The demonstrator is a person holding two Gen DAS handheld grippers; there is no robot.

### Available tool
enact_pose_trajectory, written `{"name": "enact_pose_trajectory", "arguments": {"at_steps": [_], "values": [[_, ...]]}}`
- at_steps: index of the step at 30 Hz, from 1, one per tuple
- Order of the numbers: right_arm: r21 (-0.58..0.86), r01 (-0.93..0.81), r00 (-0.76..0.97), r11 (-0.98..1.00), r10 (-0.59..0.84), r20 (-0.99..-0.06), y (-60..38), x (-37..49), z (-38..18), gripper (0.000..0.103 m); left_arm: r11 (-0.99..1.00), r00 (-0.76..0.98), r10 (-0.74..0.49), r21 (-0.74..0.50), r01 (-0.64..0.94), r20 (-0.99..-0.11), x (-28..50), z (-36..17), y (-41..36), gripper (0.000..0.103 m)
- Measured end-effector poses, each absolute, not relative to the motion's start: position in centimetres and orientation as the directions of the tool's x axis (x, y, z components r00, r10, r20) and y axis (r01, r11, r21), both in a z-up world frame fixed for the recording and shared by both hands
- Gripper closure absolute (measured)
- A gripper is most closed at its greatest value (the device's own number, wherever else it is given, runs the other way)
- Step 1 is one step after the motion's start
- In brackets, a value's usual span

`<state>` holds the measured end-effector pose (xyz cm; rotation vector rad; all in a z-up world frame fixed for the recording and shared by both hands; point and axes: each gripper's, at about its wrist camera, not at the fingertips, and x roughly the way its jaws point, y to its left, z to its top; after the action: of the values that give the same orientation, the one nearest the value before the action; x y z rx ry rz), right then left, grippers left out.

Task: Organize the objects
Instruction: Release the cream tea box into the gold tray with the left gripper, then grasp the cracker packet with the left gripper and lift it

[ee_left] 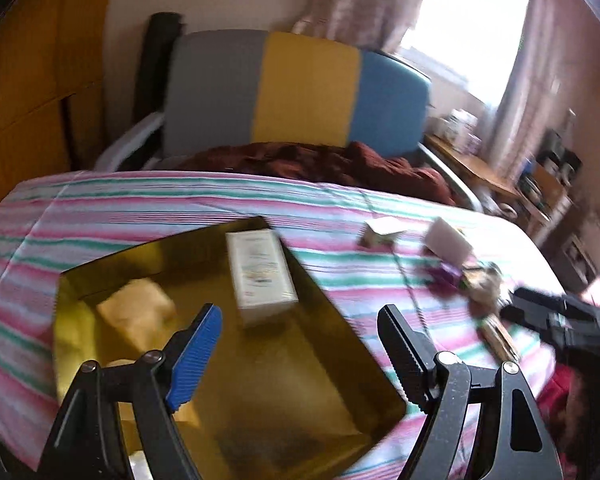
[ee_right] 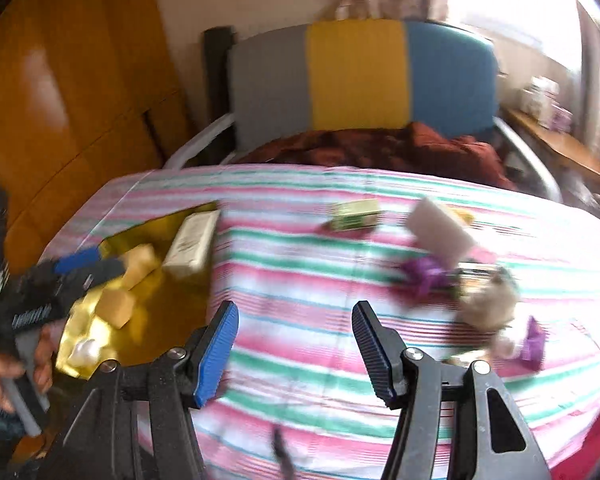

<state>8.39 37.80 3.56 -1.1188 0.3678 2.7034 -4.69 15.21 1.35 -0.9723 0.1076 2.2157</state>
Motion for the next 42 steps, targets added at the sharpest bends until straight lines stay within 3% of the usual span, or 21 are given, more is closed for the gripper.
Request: {"name": "enact_pose_trajectory", "arguments": {"at_steps": [7, 9, 15, 23, 33, 42], "values": [[0.172, -0.447, -0.686, -0.878, 0.212, -0.696, 45.4, 11.1, 3.1, 0.042, -0.667, -0.392, 0.603, -0.17, -0.725, -0.694, -2.2, 1.0, 19.0, 0.021], [0.208, -0.498, -0.684, -0.842, 0.233, -0.691, 47.8, 11.9, 2.5, 0.036, -0.647, -0.373, 0.606, -0.163, -0.745, -0.703, -1.6, 0.8, 19.9, 0.021], [0.333, -0.602, -0.673, -0.725, 0.237, -0.7, 52.5, 14.2, -0.1, 0.036, -0.605, -0.319, 0.591, -0.146, -0.782, -0.741, -0.4, -0.6, 22.1, 0.021], [0.568, -0.629, -0.751, -0.531, 0.226, -0.621, 56.4, 17.7, -1.3, 0.035, -0.561, -0.26, 0.569, -0.137, -0.816, -0.78, 1.0, -2.5, 25.1, 0.021], [0.638, -0.633, -0.768, -0.438, 0.258, -0.586, 57.6, 19.3, -1.6, 0.031, -0.468, -0.144, 0.568, -0.174, -0.866, -0.81, 2.8, -4.7, 30.4, 0.021], [0.724, -0.52, -0.85, -0.454, 0.189, -0.492, 57.8, 19.9, -1.7, 0.031, -0.401, 0.01, 0.53, -0.261, -0.878, -0.848, 4.0, -7.0, 38.2, 0.025]]}}
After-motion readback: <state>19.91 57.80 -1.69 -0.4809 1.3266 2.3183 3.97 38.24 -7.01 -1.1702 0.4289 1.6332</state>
